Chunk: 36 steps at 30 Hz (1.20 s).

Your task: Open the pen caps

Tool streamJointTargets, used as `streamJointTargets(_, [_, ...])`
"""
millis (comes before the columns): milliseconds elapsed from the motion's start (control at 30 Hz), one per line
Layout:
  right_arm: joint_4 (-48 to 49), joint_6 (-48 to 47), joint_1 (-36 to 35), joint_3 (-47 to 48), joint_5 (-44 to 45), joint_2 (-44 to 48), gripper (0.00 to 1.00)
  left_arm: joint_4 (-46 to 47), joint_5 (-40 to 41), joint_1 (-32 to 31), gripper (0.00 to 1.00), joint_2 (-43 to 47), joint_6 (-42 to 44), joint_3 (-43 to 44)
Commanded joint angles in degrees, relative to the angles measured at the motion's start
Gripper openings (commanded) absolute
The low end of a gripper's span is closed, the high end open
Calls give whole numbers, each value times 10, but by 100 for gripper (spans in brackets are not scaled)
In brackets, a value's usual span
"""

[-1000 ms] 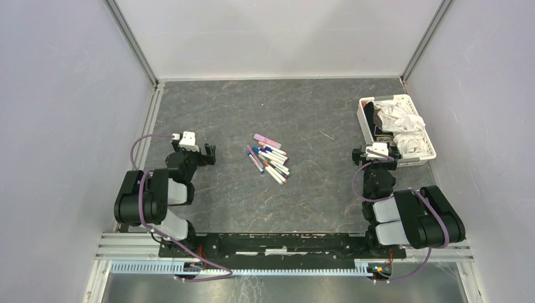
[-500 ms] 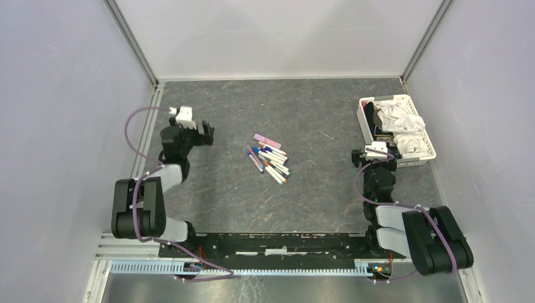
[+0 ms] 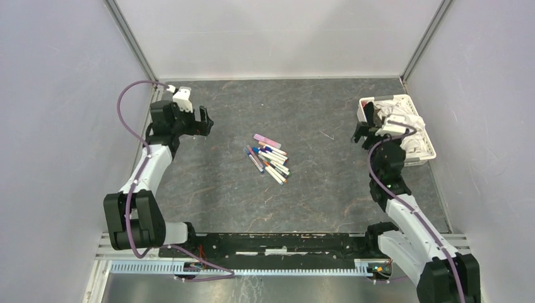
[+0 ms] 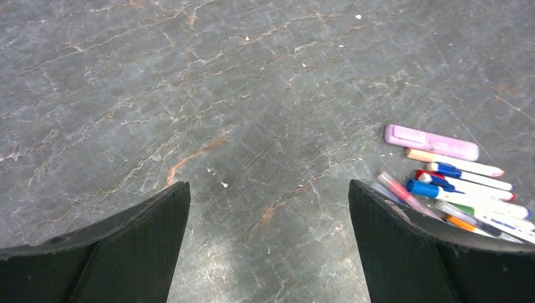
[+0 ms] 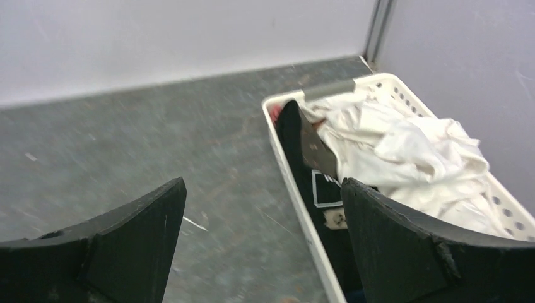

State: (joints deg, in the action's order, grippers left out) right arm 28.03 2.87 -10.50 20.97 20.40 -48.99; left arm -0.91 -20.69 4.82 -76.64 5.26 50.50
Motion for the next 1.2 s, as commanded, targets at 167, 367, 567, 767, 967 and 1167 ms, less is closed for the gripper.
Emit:
streamJointTargets(167, [-156,119,-38,187,-67,-68,98,-182,-73,8,100,-12,25,140])
streamJointTargets(367, [-318,66,-135,370,-48,-277,98,-221,-80,9,100,-29,24,178])
streamJointTargets(567, [-299,3,-198,446,-141,-412,98,-245,-87,9,100,-35,27,198])
streamJointTargets(767, [-310,-55,-246,518,-200,-528,90,-271,-105,8,100,-39,36,204])
streamJointTargets(967, [-310,-71,-260,562,-240,-604,69,-290,-119,9,100,-38,48,199])
streamJointTargets(1167, [-327,-77,-261,608,-271,-656,60,-312,-131,9,100,-37,68,202])
